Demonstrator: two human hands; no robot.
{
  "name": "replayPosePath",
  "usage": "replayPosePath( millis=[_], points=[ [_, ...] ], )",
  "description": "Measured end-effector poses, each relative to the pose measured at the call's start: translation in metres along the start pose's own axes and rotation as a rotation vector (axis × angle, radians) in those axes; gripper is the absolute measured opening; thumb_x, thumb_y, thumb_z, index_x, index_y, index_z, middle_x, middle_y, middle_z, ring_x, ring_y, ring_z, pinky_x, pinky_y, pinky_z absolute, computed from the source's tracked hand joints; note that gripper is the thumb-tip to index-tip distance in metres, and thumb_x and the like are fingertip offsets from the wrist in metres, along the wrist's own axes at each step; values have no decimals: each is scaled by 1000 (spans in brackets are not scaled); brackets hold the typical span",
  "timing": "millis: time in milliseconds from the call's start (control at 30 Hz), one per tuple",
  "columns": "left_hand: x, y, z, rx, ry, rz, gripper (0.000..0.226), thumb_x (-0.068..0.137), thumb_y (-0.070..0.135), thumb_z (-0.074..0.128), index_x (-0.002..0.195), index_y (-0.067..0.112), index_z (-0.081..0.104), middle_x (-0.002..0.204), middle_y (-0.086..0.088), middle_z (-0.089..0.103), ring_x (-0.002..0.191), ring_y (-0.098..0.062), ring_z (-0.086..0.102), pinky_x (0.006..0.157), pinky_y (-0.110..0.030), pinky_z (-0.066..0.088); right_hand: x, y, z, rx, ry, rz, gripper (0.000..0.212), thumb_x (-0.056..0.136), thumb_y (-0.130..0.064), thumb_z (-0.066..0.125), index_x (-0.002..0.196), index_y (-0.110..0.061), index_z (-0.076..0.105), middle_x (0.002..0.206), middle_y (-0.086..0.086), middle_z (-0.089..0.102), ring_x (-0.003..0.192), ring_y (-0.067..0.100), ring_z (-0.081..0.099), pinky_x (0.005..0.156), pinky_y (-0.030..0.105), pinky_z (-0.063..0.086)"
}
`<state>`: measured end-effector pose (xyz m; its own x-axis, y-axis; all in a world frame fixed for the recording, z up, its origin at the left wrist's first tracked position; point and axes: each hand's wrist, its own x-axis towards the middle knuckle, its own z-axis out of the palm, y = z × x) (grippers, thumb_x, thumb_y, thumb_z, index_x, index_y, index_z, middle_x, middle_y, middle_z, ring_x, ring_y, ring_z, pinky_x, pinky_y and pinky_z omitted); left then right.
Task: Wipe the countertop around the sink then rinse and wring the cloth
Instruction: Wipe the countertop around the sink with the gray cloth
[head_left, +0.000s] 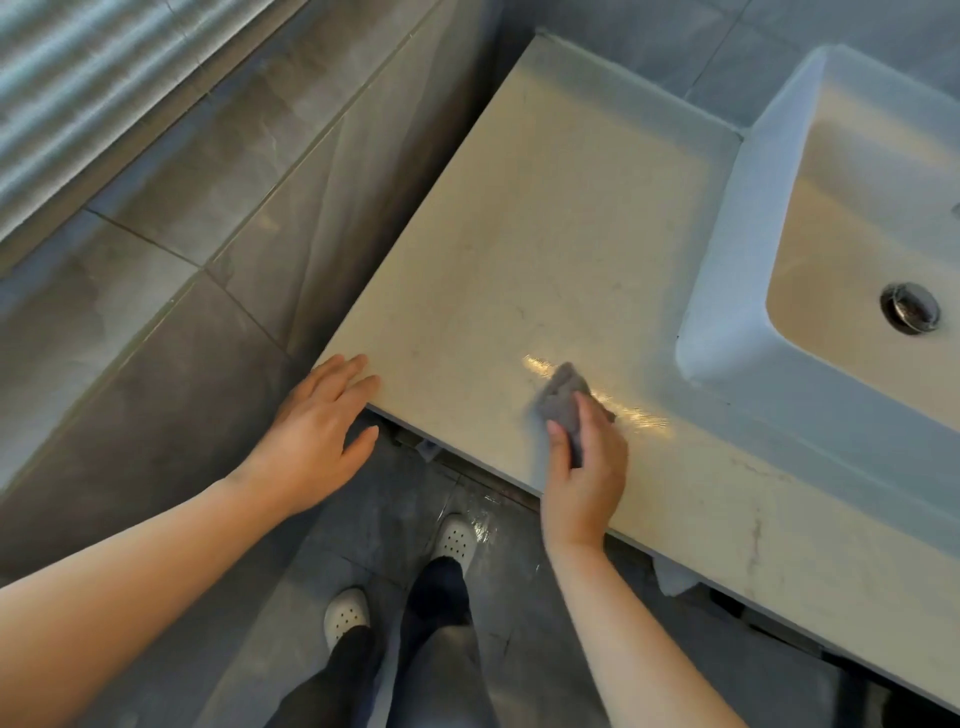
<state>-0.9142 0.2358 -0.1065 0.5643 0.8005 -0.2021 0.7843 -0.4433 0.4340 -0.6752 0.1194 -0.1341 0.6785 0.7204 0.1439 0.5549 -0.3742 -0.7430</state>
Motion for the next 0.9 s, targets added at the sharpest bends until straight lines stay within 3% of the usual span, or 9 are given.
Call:
replayPosePath(
  millis=[67, 200, 300, 367, 467, 600, 700, 800, 900],
  points=[
    [-3, -6, -3, 8, 14, -11, 53, 90, 24, 59, 138, 6, 45, 152, -12, 31, 142, -30, 21, 114, -38, 19, -30, -26, 10, 56, -120, -44, 39, 90, -32, 59, 127, -19, 58, 122, -7, 60, 111, 4, 49, 95, 21, 44],
    [-9, -18, -7, 0, 25, -41, 53, 91, 24, 58, 139, 6, 44, 153, -10, 29, 143, -28, 18, 113, -35, 17, -44, -61, 0, 386, -282, 192, 38, 85, -27, 66, 121, -33, 57, 116, -22, 61, 111, -5, 56, 93, 18, 47],
    [-11, -19, -7, -24, 12, -55, 54, 92, 26, 55, 141, 9, 40, 155, -6, 24, 145, -25, 13, 117, -40, 19, -6, -54, -23, 336, -10, 269, 40, 87, -23, 66, 125, -14, 60, 124, -8, 61, 114, 4, 57, 97, 19, 45],
    [-11, -17, -6, -46, 3, -73, 55, 93, 28, 53, 143, 11, 38, 157, -4, 20, 145, -23, 10, 117, -40, 19, 30, -37, -38, 203, 172, 251, 38, 89, -23, 64, 124, -9, 61, 121, 1, 64, 110, 10, 58, 90, 11, 43],
    [-11, -17, -5, -53, 7, -77, 55, 93, 29, 52, 143, 11, 37, 157, -4, 19, 145, -23, 9, 116, -36, 17, 71, -8, -34, 64, 223, 250, 30, 93, -28, 59, 118, -12, 63, 107, -2, 66, 103, 17, 62, 80, 12, 40],
    [-13, -18, -7, -79, 9, -95, 56, 94, 29, 52, 145, 12, 35, 157, -1, 18, 145, -20, 9, 115, -31, 14, 77, -8, 15, -67, 96, 113, 38, 91, -33, 57, 123, -12, 59, 104, 9, 68, 94, 32, 60, 79, 32, 47],
    [-19, -24, -10, -107, 17, -114, 57, 94, 29, 51, 146, 13, 33, 157, 2, 18, 144, -18, 14, 115, -28, 15, 45, -45, 55, -62, 4, 16, 41, 91, -27, 61, 129, -12, 57, 116, 6, 66, 102, 25, 53, 83, 22, 40],
    [-27, -31, -12, -152, 18, -171, 59, 95, 30, 49, 148, 18, 28, 157, 8, 15, 142, -14, 17, 113, -24, 15, 3, -81, 78, 43, -173, -103, 43, 90, -30, 62, 130, -14, 57, 121, -1, 63, 105, 13, 53, 84, 16, 45],
    [-34, -38, -13, -183, 3, -244, 59, 95, 32, 48, 149, 23, 25, 156, 12, 15, 142, -13, 18, 113, -25, 17, -10, -101, 77, 254, -378, -30, 42, 89, -34, 63, 127, -19, 59, 114, -15, 62, 103, -2, 57, 85, 16, 50]
  ],
)
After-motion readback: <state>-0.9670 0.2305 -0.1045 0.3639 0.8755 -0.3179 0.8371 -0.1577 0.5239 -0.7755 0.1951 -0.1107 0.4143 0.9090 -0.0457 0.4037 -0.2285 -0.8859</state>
